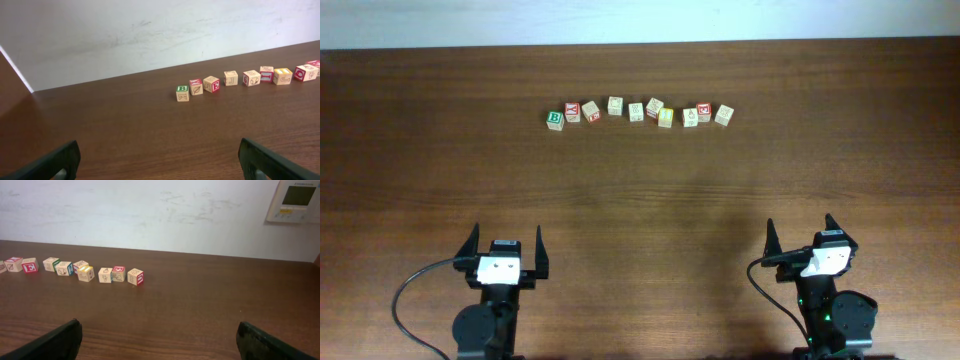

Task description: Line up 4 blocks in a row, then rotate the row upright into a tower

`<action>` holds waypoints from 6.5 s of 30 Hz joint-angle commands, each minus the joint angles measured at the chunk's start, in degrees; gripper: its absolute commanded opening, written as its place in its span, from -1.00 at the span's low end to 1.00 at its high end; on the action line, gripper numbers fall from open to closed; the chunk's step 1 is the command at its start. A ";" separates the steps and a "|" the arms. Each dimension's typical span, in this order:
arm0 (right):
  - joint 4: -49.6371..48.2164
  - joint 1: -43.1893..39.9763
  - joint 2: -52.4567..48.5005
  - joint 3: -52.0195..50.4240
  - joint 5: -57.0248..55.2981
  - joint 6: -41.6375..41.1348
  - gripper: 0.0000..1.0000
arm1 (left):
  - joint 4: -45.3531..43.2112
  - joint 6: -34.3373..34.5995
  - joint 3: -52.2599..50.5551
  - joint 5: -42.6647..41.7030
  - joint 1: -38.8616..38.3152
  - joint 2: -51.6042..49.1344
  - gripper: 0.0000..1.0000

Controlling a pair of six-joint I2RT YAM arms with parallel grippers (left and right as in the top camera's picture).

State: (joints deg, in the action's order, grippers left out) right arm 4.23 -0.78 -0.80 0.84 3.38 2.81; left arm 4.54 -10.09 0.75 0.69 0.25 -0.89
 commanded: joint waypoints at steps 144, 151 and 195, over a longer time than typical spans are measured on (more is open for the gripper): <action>69.70 18.10 -109.98 98.51 3.93 -16.83 -0.59 | 60.78 21.40 111.69 5.55 -0.90 -100.54 0.98; 55.54 18.01 -110.01 78.38 1.09 -17.03 -0.59 | 60.78 21.40 111.69 5.55 -0.90 -100.54 0.98; 39.19 17.27 -143.01 122.18 -17.33 -30.34 -0.18 | 60.78 21.40 111.69 5.55 -0.90 -100.54 0.98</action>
State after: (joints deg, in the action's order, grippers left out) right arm 42.92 16.64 -142.58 122.45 -13.67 -27.00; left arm 65.34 10.59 111.61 6.42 -0.58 -101.58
